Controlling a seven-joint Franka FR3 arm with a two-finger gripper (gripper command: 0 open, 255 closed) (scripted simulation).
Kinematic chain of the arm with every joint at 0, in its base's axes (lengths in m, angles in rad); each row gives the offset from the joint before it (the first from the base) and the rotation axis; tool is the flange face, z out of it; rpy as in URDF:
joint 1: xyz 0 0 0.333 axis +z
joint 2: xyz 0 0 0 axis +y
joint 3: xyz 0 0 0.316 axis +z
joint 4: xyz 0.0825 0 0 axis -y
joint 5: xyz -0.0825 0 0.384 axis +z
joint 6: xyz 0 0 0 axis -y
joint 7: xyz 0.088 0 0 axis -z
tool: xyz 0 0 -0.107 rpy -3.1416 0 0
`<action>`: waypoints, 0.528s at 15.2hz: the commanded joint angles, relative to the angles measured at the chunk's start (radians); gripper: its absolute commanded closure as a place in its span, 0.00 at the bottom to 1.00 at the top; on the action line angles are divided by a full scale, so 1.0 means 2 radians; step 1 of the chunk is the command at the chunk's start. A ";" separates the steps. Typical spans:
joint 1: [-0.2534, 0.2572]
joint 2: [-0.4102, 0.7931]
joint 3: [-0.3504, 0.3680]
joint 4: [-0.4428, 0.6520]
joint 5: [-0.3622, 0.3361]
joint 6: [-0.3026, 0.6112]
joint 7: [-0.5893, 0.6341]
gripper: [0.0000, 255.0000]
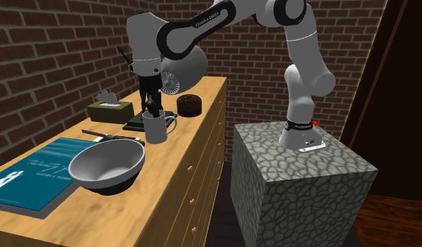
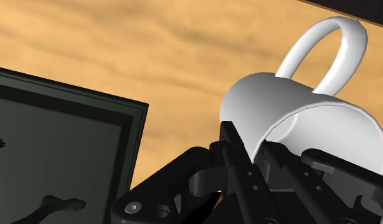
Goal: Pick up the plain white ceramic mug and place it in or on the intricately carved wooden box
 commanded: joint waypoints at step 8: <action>-0.001 -0.016 0.000 0.038 0.001 -0.053 -0.001 1.00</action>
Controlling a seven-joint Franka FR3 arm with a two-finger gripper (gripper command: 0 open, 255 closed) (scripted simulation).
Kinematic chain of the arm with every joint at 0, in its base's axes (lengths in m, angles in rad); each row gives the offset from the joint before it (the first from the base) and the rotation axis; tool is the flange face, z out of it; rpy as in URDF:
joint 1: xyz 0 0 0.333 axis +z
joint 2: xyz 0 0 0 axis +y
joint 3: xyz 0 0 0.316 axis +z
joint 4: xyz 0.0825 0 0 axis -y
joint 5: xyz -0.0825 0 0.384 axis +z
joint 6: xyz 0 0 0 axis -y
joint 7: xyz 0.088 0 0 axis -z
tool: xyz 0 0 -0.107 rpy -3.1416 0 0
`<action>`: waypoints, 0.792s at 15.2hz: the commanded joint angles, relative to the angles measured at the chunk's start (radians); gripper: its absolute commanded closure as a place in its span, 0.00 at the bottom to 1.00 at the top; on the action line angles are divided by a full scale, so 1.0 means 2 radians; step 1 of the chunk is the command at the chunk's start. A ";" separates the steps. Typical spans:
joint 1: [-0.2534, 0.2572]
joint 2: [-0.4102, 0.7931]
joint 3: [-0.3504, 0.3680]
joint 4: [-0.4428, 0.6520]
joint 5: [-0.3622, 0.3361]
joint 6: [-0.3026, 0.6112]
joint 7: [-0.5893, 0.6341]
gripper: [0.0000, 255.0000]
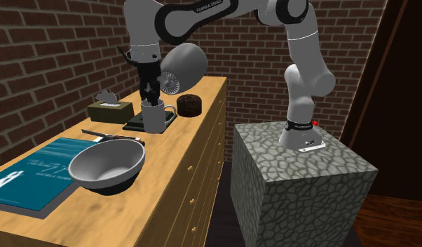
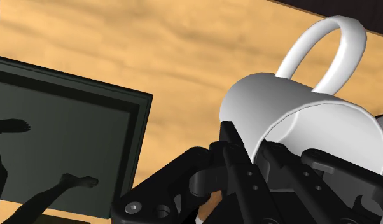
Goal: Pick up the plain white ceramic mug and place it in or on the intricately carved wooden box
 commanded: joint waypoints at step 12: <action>0.000 -0.008 0.000 0.076 0.001 -0.083 -0.001 1.00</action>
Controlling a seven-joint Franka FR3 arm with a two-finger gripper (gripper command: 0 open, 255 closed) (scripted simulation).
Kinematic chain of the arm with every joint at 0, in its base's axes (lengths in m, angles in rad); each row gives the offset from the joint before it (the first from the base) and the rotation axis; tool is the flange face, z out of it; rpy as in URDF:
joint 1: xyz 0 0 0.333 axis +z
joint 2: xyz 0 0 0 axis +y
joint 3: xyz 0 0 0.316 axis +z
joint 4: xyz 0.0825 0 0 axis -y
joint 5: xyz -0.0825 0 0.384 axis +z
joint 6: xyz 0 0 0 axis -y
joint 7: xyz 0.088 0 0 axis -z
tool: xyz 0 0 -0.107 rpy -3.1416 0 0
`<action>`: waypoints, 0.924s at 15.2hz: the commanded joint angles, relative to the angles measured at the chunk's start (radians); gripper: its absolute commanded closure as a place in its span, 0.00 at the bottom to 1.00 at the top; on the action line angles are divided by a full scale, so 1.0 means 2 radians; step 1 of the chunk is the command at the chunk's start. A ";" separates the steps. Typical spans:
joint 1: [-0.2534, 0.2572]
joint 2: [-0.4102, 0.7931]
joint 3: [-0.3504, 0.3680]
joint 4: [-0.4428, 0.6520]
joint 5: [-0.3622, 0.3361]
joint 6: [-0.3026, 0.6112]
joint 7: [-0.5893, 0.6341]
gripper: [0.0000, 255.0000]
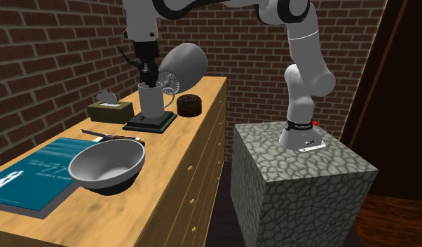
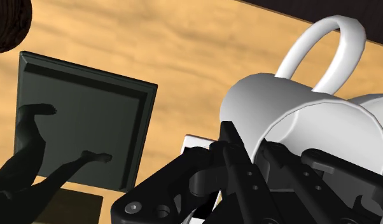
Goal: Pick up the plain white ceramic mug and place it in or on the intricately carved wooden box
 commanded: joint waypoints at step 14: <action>-0.062 -0.111 -0.035 -0.111 0.007 0.000 -0.097 1.00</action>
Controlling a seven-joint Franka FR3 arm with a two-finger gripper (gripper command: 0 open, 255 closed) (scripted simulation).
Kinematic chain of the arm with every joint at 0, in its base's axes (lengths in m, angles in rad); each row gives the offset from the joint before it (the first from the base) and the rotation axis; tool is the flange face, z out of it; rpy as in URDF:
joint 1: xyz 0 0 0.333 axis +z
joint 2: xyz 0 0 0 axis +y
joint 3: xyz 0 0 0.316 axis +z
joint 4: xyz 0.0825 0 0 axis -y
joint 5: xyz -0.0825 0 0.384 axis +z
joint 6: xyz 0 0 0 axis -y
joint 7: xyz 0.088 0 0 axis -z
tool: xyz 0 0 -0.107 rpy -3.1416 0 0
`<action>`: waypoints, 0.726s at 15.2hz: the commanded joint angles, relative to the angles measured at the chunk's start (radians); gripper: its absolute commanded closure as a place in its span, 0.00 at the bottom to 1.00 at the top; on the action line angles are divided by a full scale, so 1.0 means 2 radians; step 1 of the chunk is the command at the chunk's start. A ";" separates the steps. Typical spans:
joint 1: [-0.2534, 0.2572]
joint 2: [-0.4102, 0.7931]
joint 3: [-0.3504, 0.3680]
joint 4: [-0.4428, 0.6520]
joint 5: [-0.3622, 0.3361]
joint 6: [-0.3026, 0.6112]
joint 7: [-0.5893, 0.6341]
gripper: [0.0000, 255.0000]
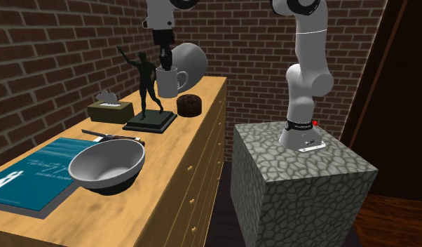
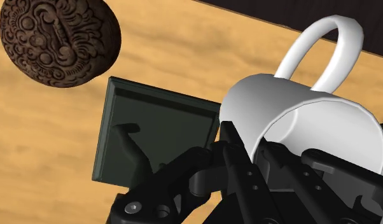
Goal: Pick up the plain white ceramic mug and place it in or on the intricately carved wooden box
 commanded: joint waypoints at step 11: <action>-0.069 -0.079 -0.061 -0.084 -0.005 0.005 -0.130 1.00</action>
